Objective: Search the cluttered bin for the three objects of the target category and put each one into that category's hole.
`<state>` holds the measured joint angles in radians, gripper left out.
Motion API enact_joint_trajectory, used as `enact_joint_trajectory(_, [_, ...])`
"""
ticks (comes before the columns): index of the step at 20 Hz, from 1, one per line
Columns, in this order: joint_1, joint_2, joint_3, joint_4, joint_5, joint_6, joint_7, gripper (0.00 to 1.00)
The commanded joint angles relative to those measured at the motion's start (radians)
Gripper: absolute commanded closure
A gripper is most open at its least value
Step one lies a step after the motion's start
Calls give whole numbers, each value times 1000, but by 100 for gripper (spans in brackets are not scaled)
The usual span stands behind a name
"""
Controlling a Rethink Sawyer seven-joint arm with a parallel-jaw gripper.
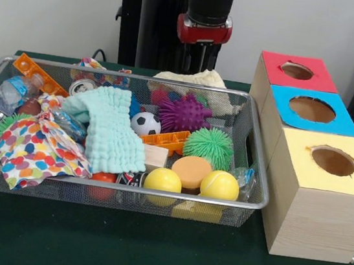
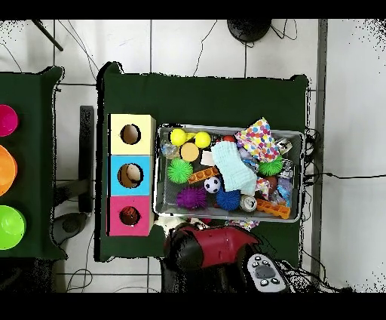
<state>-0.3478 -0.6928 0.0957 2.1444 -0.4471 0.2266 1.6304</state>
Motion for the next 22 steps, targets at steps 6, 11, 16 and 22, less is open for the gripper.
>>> enact_joint_trajectory(6, [81, 208, -83, -30, -32, -208, 178, 0])
enact_joint_trajectory(11, [113, 317, -129, -62, -15, -320, 193, 0])
enact_joint_trajectory(16, [120, 383, -152, -100, 2, -375, 179, 0])
enact_joint_trajectory(22, [102, 395, -141, -117, 18, -368, 159, 0])
